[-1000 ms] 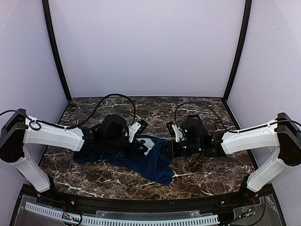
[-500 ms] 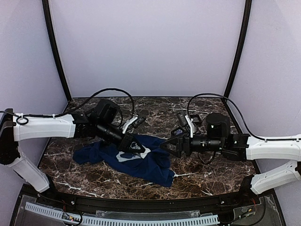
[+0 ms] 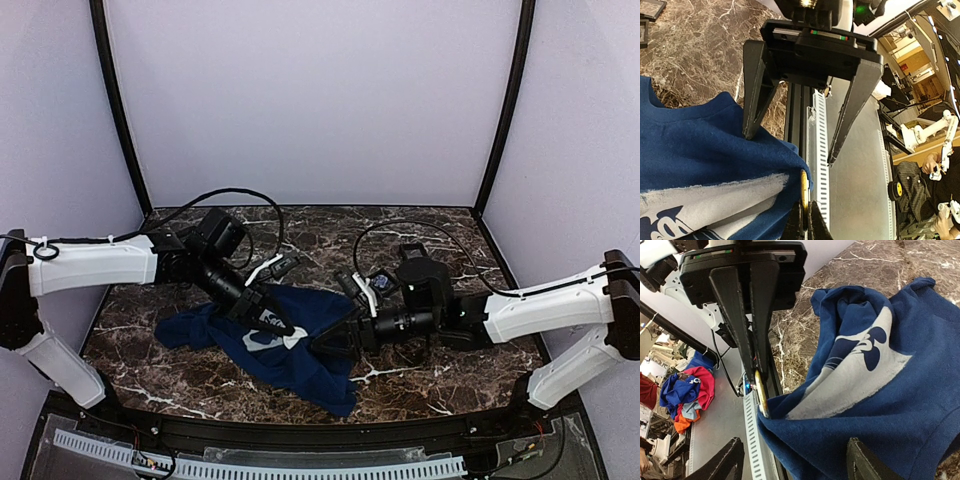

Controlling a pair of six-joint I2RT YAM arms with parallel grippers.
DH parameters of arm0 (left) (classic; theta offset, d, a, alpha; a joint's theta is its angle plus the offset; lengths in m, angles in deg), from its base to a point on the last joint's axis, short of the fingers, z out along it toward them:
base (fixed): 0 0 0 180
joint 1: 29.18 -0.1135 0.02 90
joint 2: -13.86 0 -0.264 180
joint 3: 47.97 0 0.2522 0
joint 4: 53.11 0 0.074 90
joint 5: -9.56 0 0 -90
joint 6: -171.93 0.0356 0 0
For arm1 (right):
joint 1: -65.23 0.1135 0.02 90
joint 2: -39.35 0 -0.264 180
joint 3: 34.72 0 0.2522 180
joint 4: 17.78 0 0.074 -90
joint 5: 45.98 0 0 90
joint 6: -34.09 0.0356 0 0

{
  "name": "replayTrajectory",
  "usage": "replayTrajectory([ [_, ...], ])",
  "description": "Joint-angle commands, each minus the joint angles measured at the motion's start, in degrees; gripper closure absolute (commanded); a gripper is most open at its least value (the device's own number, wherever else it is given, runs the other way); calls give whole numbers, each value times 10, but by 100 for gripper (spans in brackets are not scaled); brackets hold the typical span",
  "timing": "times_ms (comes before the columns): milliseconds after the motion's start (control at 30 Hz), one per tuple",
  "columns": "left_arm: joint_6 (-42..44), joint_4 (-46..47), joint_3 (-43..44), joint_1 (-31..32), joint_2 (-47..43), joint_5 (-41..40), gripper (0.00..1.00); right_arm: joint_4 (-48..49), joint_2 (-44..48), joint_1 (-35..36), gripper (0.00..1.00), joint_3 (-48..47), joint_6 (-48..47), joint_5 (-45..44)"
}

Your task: Remove the brooch from the garment

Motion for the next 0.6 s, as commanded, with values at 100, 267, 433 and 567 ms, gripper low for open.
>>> replayTrajectory([
  [100, 56, -40, 12, -7, -3, 19, 99, 57, -46, 20, 38, -51, 9, 34],
  [267, 61, -47, 11, -7, -3, 15, 99, 92, -73, 27, 44, -58, 26, 34],
  [433, 64, -50, 12, -7, -4, 13, 99, 124, -85, 28, 52, -56, 43, 33],
  [567, 65, -51, 13, -7, -4, 12, 99, 122, -93, 28, 58, -59, 45, 29],
])
